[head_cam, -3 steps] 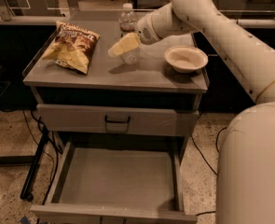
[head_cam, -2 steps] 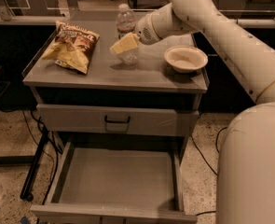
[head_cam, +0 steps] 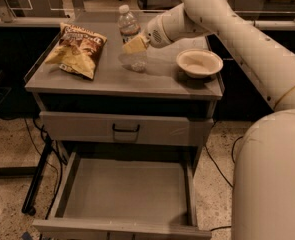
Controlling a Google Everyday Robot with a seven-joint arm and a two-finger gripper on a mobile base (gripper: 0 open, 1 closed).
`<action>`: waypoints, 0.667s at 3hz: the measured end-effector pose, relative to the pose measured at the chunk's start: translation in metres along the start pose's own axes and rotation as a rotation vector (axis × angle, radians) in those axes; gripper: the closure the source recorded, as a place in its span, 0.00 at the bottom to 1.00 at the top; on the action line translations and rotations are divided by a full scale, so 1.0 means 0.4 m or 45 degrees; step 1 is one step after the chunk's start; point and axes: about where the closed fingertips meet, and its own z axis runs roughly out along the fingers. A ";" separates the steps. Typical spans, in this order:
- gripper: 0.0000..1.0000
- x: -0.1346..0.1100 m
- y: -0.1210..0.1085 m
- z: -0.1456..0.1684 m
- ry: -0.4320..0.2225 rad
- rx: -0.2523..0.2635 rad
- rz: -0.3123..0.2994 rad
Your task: Place water bottle into middle drawer
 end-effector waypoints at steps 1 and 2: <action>0.96 0.000 0.000 0.000 0.000 0.000 0.000; 1.00 -0.019 0.012 0.005 -0.013 -0.019 -0.003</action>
Offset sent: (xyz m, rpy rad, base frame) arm -0.0025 0.0107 0.0176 0.0276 -0.0061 0.0225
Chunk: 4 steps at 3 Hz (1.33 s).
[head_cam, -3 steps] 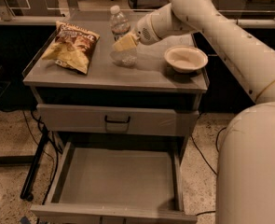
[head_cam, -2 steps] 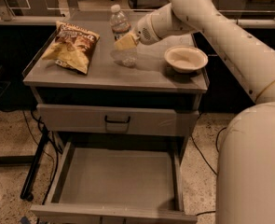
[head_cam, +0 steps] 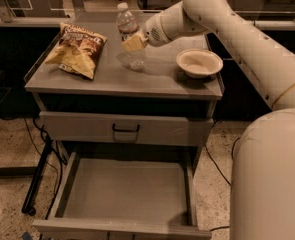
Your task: Place water bottle into middle drawer
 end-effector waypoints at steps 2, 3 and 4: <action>1.00 -0.017 0.044 -0.051 -0.014 0.012 -0.016; 1.00 0.003 0.204 -0.196 0.015 0.035 -0.009; 1.00 0.007 0.210 -0.198 0.021 0.034 -0.010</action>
Offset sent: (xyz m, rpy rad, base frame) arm -0.0695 -0.0157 0.0546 0.0067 -0.0670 -0.0129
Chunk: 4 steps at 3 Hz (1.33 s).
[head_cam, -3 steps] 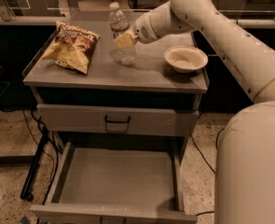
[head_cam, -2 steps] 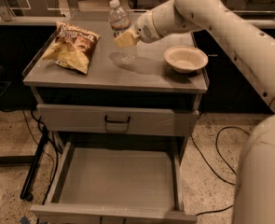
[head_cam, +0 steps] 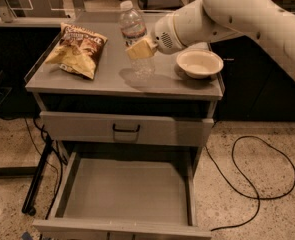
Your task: Place water bottle into middle drawer
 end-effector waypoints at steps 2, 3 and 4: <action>1.00 0.023 0.025 -0.072 0.008 0.050 0.010; 1.00 0.077 0.096 -0.138 0.027 0.075 0.073; 1.00 0.154 0.169 -0.165 0.058 0.063 0.153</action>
Offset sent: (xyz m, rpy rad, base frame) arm -0.0749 -0.0562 0.0110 -0.0250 0.0026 -0.1069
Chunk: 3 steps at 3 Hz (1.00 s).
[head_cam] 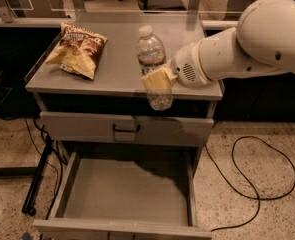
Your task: Place water bottle into middle drawer
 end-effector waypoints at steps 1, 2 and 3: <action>1.00 0.000 0.000 0.000 0.000 0.000 0.000; 1.00 0.078 0.019 0.014 0.064 -0.008 0.061; 1.00 0.217 0.057 0.036 0.163 -0.021 0.170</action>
Offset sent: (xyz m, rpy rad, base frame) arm -0.0479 -0.0239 -0.0941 -0.0499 0.2173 -0.0761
